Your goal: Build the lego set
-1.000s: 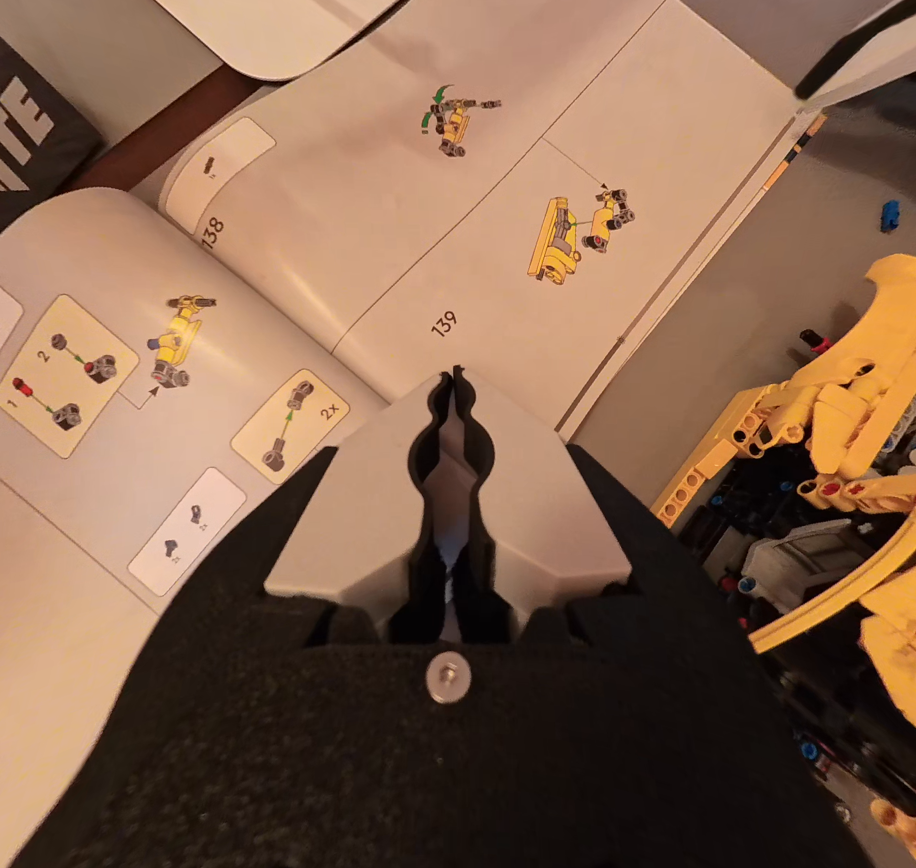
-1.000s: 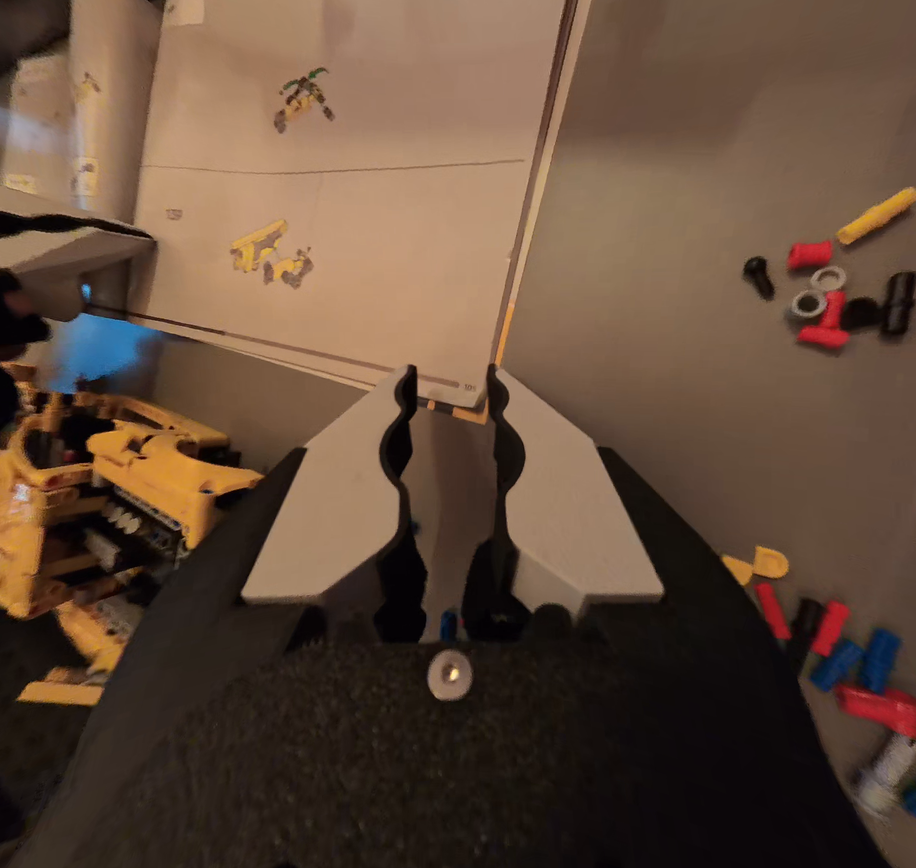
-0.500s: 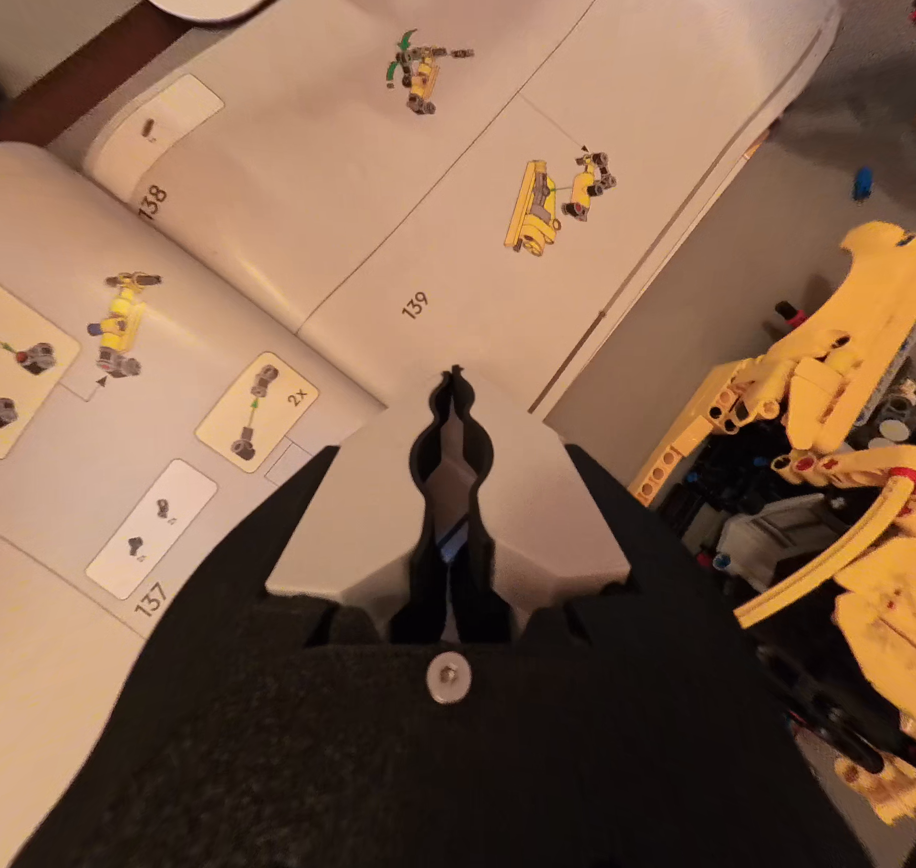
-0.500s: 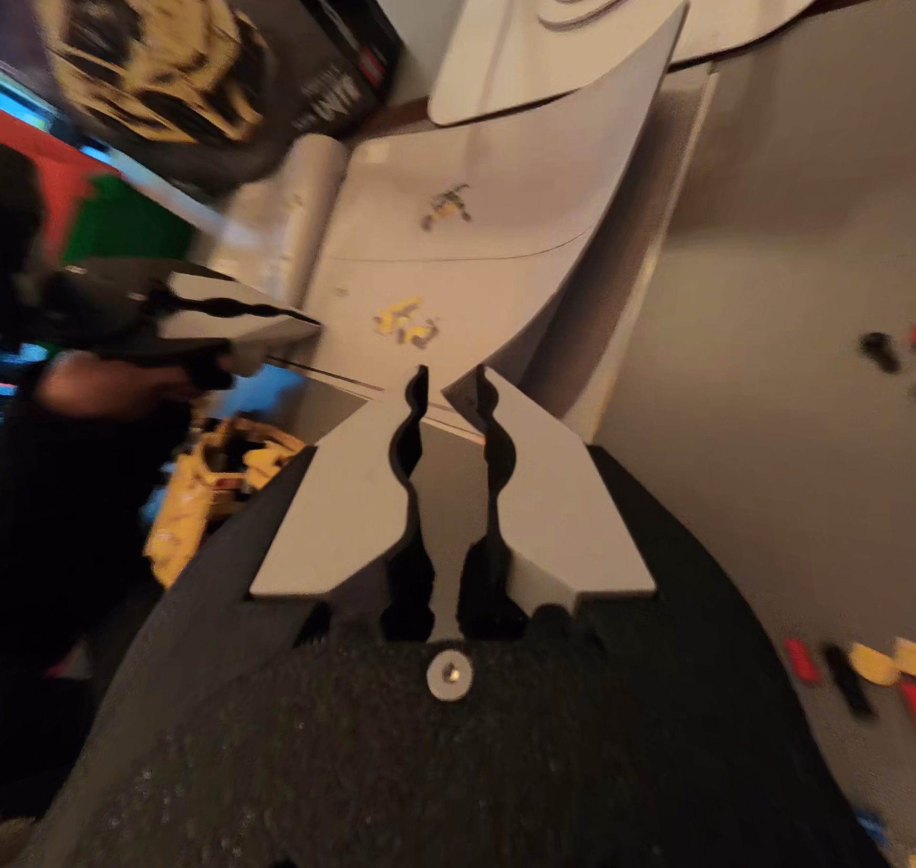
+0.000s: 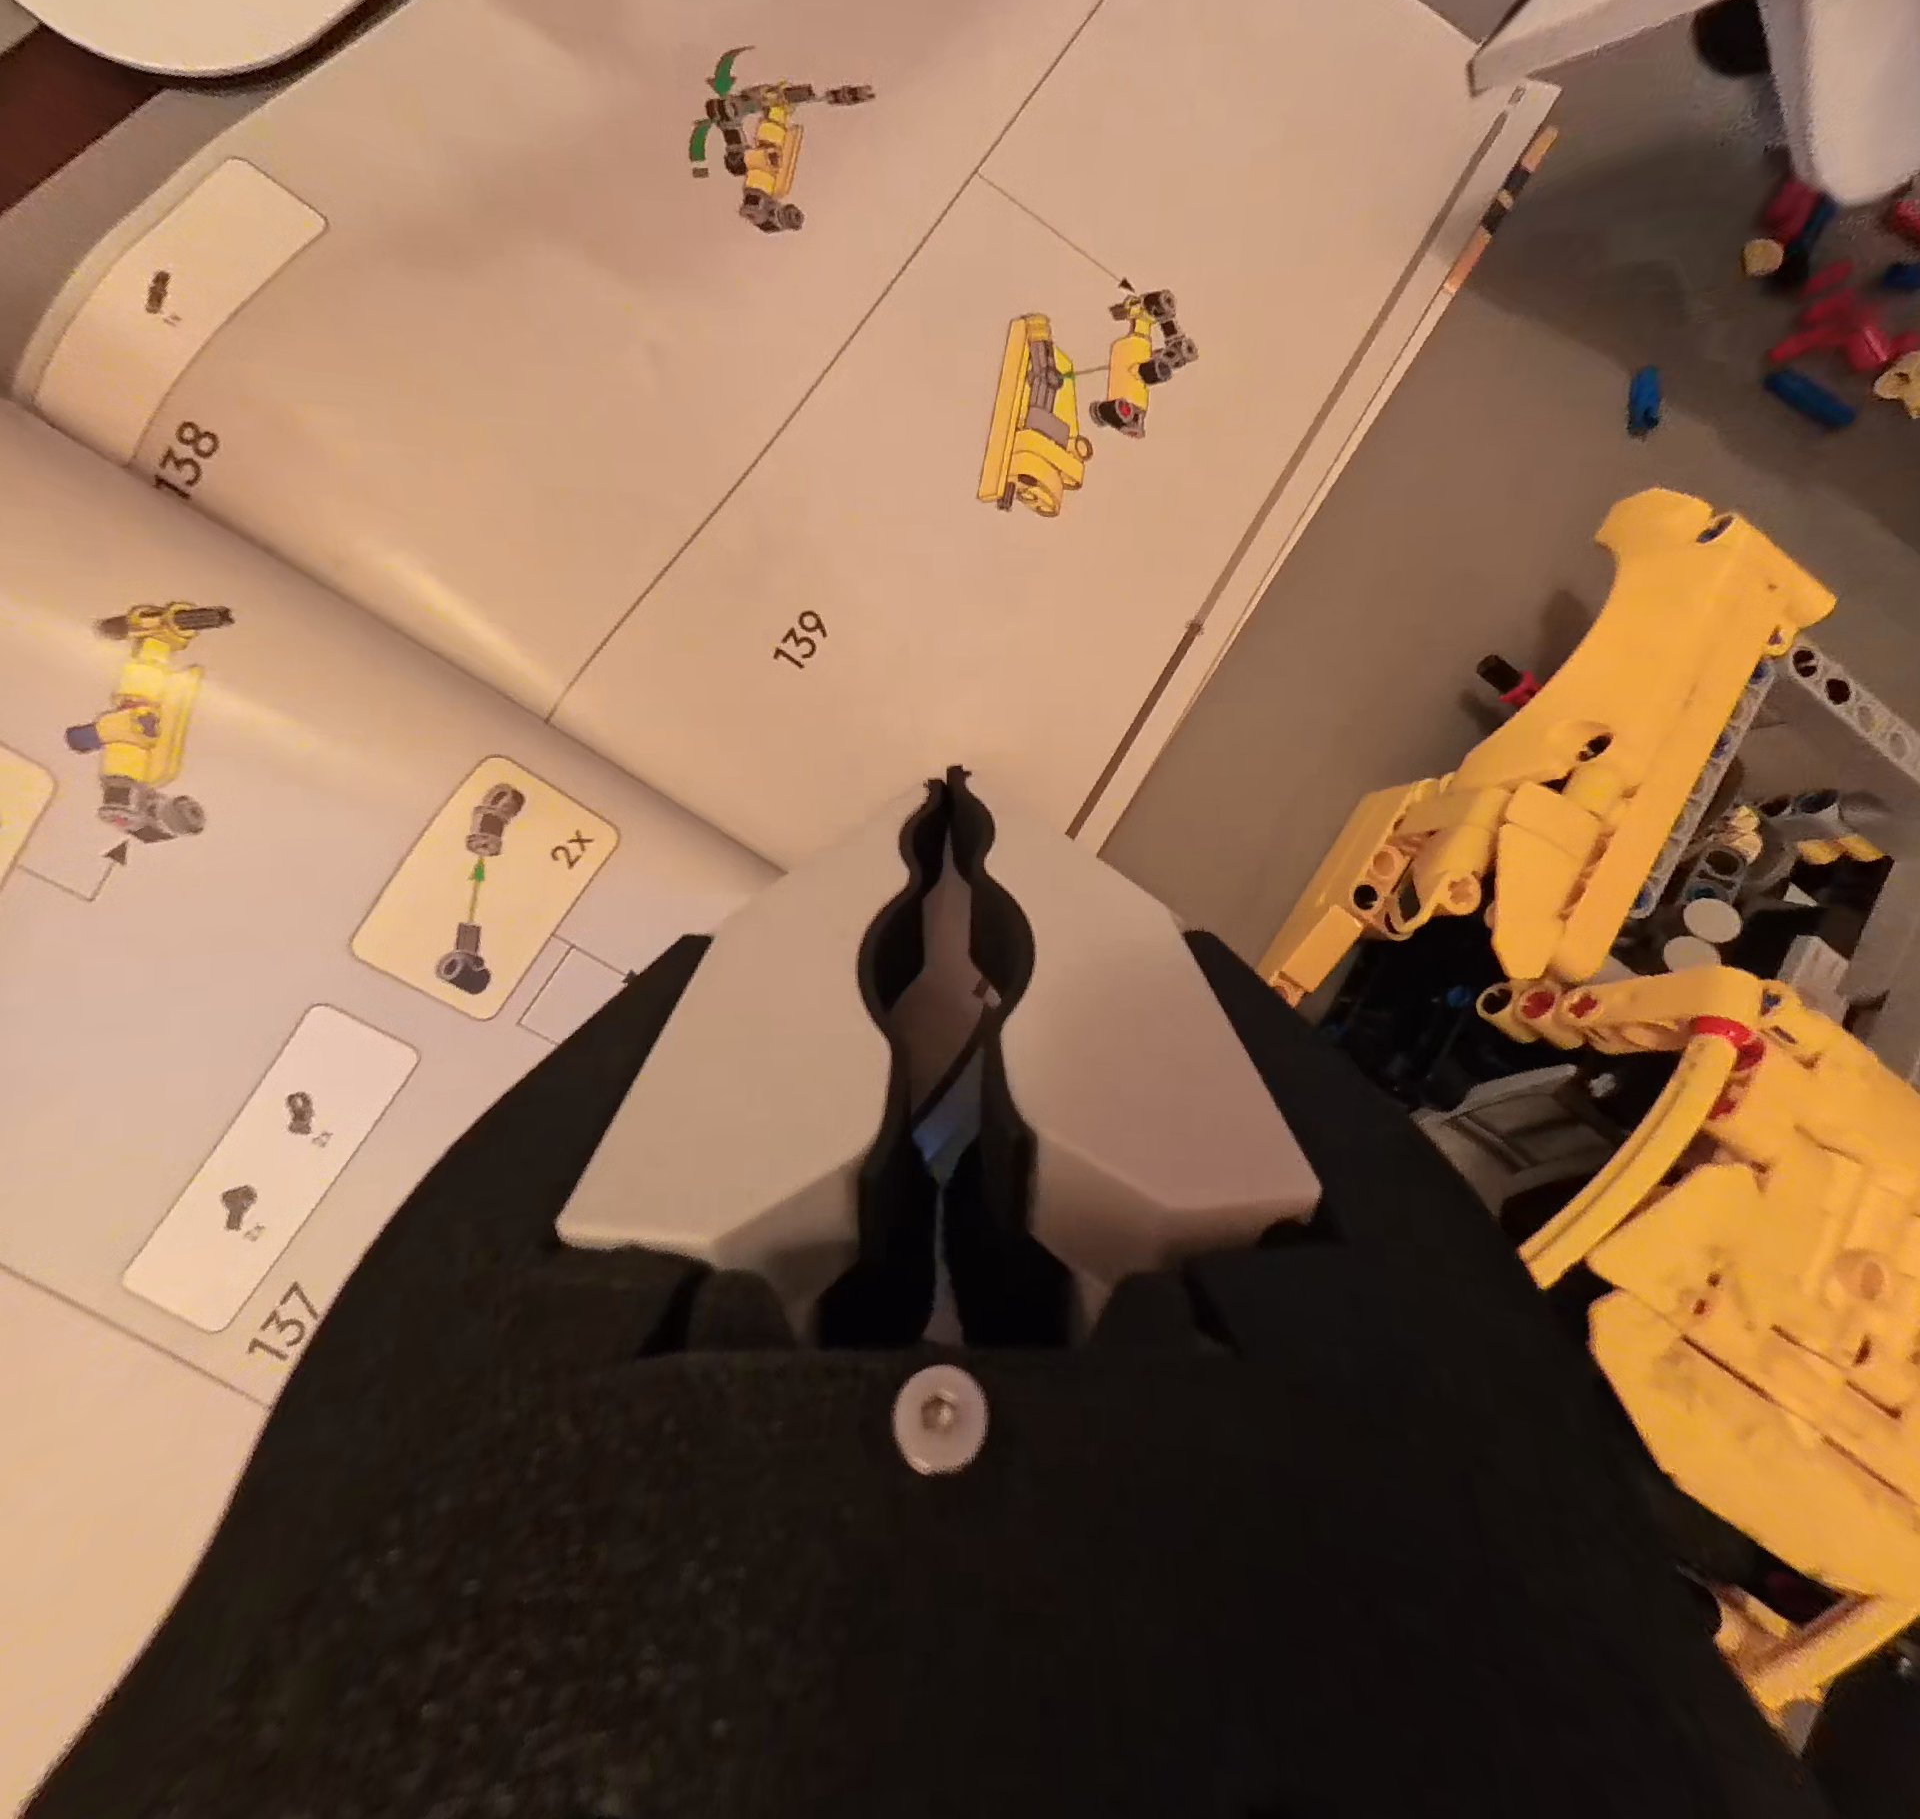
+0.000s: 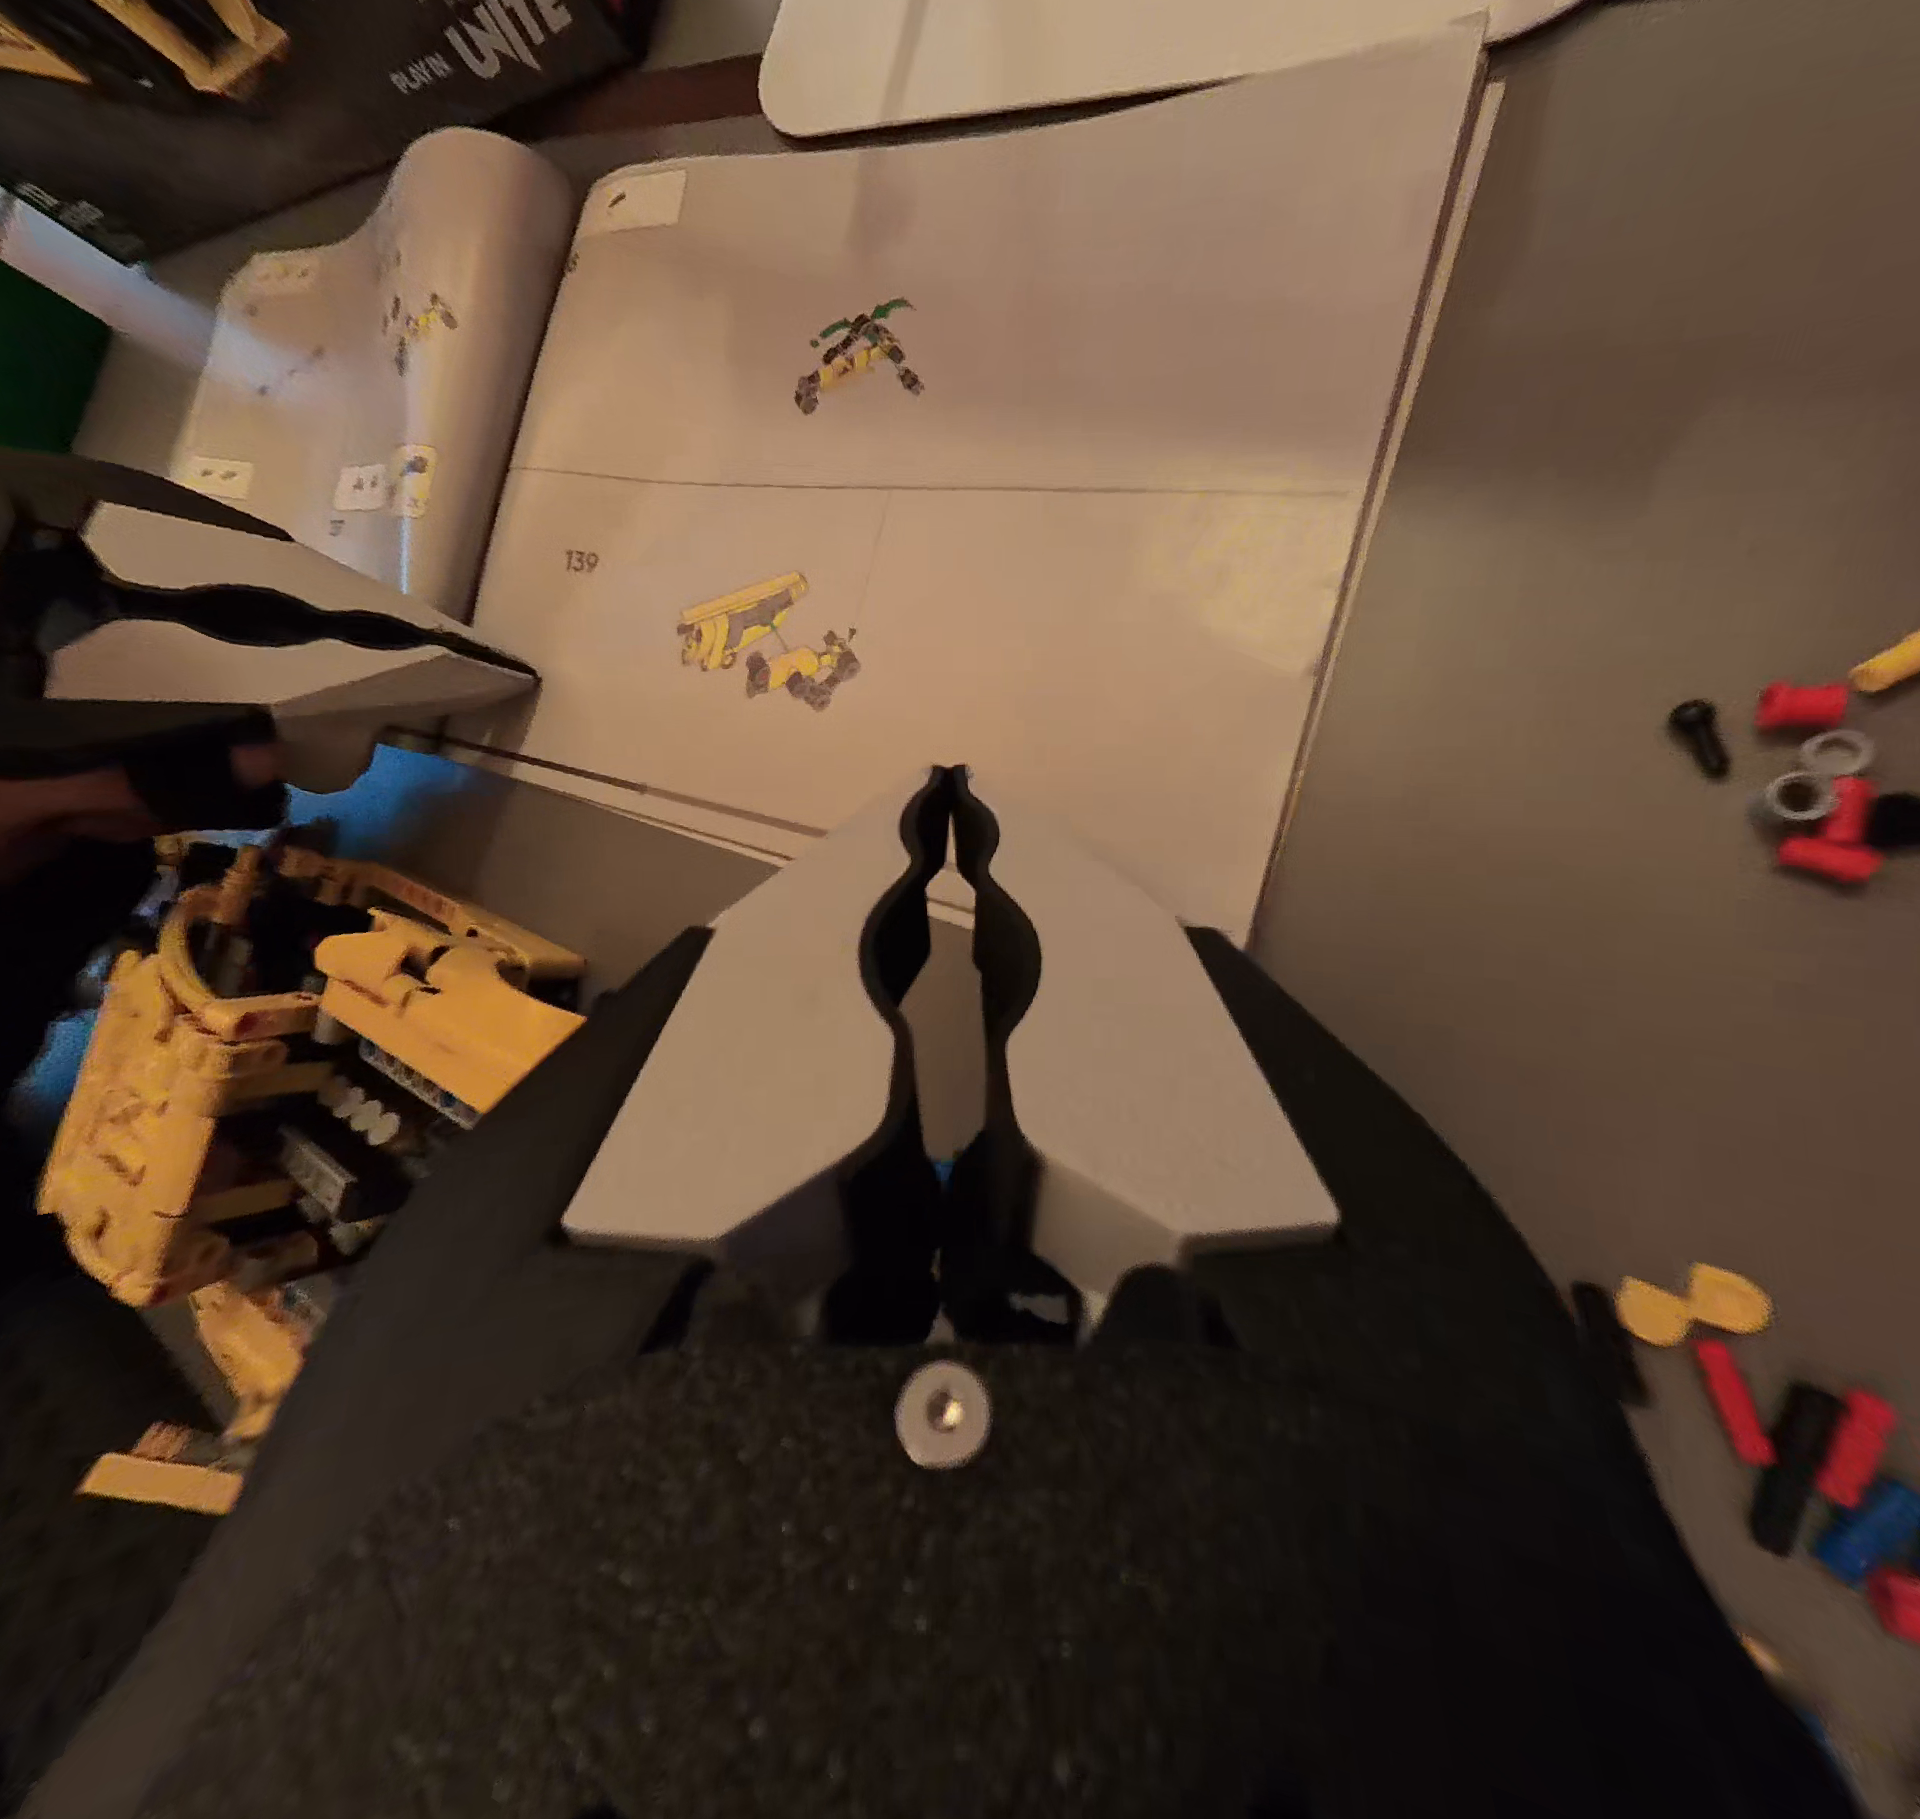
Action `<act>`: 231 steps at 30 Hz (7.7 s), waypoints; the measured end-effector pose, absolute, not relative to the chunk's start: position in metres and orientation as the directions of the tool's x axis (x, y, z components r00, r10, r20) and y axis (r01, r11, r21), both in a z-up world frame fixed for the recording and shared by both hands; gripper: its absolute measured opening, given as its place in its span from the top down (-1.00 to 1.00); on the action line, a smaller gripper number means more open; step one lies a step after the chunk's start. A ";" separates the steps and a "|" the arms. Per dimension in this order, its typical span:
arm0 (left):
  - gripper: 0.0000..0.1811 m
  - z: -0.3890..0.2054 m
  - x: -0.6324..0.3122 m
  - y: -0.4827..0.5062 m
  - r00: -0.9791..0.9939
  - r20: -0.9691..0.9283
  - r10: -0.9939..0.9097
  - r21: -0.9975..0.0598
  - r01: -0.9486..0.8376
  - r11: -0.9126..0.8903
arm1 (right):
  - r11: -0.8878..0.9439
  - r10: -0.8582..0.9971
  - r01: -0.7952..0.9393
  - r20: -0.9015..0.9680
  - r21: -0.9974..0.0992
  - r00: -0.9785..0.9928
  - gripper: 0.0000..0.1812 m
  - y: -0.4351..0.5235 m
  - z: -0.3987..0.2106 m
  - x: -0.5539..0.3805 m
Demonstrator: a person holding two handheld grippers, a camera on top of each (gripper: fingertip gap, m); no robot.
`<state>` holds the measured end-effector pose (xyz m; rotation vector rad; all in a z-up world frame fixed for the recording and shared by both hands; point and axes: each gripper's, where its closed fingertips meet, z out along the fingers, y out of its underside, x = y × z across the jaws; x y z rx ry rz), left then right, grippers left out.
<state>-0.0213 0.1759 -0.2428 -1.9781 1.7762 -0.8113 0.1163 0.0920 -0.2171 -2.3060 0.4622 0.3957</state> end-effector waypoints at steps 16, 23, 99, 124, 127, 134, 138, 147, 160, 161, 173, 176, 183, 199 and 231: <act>1.00 -0.243 -0.024 0.176 0.037 0.191 -0.981 -0.617 -0.773 -0.149 | -0.756 -0.258 -0.328 -0.202 -0.567 0.945 0.49 0.076 -0.229 0.141; 1.00 -0.243 -0.024 0.176 0.037 0.194 -0.980 -0.617 -0.772 -0.151 | -0.621 -0.218 -0.565 -0.572 -0.543 0.790 0.63 0.086 -0.211 0.127; 1.00 -0.135 -0.022 0.186 -0.216 0.900 -0.379 -0.436 -0.403 -0.805 | -0.728 0.075 -0.188 -0.349 -0.659 0.934 0.31 0.152 -0.166 0.065; 1.00 -0.219 -0.236 0.344 0.514 0.390 -0.764 -0.426 -0.634 -0.645 | -0.862 0.340 0.320 0.019 -0.393 0.940 -0.16 0.146 -0.253 0.114; 1.00 -0.222 -0.235 0.345 0.525 0.363 -0.770 -0.421 -0.645 -0.638 | -0.802 0.452 0.421 0.031 -0.424 0.892 -0.20 0.165 -0.226 0.082; 1.00 -0.219 -0.236 0.349 0.533 0.362 -0.765 -0.437 -0.627 -0.645 | -0.504 0.787 0.676 0.037 -0.538 0.616 -0.21 0.239 -0.194 -0.043; 1.00 -0.222 -0.237 0.349 0.537 0.359 -0.764 -0.429 -0.632 -0.646 | -0.509 0.831 0.740 -0.025 -0.439 0.556 -0.20 0.255 -0.233 -0.056; 0.85 -0.164 -0.238 0.387 0.614 0.130 -0.779 -0.668 -0.527 -0.526 | -0.487 0.837 0.748 0.003 -0.451 0.547 -0.16 0.260 -0.250 -0.063; 1.00 -0.244 -0.230 0.343 0.483 0.271 -0.832 -0.410 -0.724 -0.554 | -0.463 0.842 0.733 0.009 -0.498 0.539 -0.16 0.252 -0.249 -0.053; 1.00 -0.244 -0.228 0.339 0.465 0.277 -0.841 -0.411 -0.733 -0.542 | -0.461 0.845 0.737 0.007 -0.494 0.534 -0.16 0.250 -0.249 -0.049; 1.00 -0.244 -0.223 0.335 0.425 0.249 -0.871 -0.420 -0.762 -0.492 | -0.494 0.825 0.725 0.005 -0.480 0.566 -0.08 0.229 -0.237 -0.032; 1.00 -0.244 -0.223 0.335 0.430 0.273 -0.861 -0.424 -0.750 -0.508 | -0.504 0.818 0.716 -0.001 -0.483 0.575 -0.08 0.229 -0.240 -0.032; 1.00 -0.244 -0.228 0.339 0.446 0.267 -0.854 -0.423 -0.742 -0.520 | -0.498 0.813 0.720 0.029 -0.483 0.582 -0.08 0.233 -0.243 -0.038; 0.91 -0.202 -0.217 0.355 0.457 0.224 -0.861 -0.587 -0.642 -0.493 | -0.662 0.509 0.142 -0.303 -0.736 0.806 0.37 -0.022 -0.163 -0.105; 0.65 -0.063 -0.166 0.076 -0.566 0.690 -0.451 -0.686 -0.311 -0.658 | 0.242 0.803 -0.590 -0.182 -0.770 0.568 0.76 0.031 0.011 -0.129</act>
